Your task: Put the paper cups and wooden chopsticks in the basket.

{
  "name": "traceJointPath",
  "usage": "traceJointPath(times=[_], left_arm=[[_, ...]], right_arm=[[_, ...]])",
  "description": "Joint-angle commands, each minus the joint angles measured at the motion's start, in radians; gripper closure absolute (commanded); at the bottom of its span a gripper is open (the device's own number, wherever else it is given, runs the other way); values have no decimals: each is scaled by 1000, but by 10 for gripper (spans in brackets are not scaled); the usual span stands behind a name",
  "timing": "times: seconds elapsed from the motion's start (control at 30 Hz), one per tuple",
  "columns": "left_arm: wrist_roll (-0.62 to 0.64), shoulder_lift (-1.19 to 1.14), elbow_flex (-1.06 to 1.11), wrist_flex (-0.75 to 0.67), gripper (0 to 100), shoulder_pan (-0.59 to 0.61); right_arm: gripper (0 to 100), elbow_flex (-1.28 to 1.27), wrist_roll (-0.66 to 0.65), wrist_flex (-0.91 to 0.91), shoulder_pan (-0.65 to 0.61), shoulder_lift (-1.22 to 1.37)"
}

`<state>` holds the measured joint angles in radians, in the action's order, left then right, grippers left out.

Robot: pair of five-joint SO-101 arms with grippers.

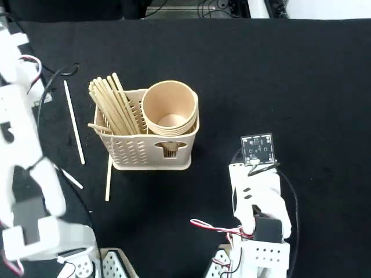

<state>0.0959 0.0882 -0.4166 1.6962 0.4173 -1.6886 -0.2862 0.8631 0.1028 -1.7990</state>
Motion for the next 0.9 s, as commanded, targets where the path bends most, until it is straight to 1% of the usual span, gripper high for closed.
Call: traceJointPath(times=[0.0, 0.1, 0.2, 0.27, 0.33, 0.43, 0.5, 0.73, 0.8, 0.87], left_arm=[[-12, 164, 166, -100, 971, 21], [-12, 149, 326, -219, 971, 105], [-14, 91, 467, -358, 970, 237], [-14, 40, 516, -420, 959, 312], [-14, -20, 553, -459, 890, 354], [-14, -129, 570, -474, 756, 358], [-14, -210, 558, -496, 715, 357], [-14, -509, 446, -506, 735, 351], [-12, -588, 418, -506, 776, 364], [-6, -652, 377, -506, 863, 386]], right_arm=[[972, 1, -3, 2, 15, -4], [972, 1, -3, 3, 15, -4], [972, 1, -3, 3, 15, -4], [972, 1, -3, 3, 15, -4], [972, 1, -3, 3, 15, -4], [972, 1, -3, 3, 15, -4], [972, 1, -3, 3, 15, -4], [972, 1, -3, 3, 15, -4], [972, 1, -3, 3, 15, -4], [972, 1, -3, 3, 15, -4]])
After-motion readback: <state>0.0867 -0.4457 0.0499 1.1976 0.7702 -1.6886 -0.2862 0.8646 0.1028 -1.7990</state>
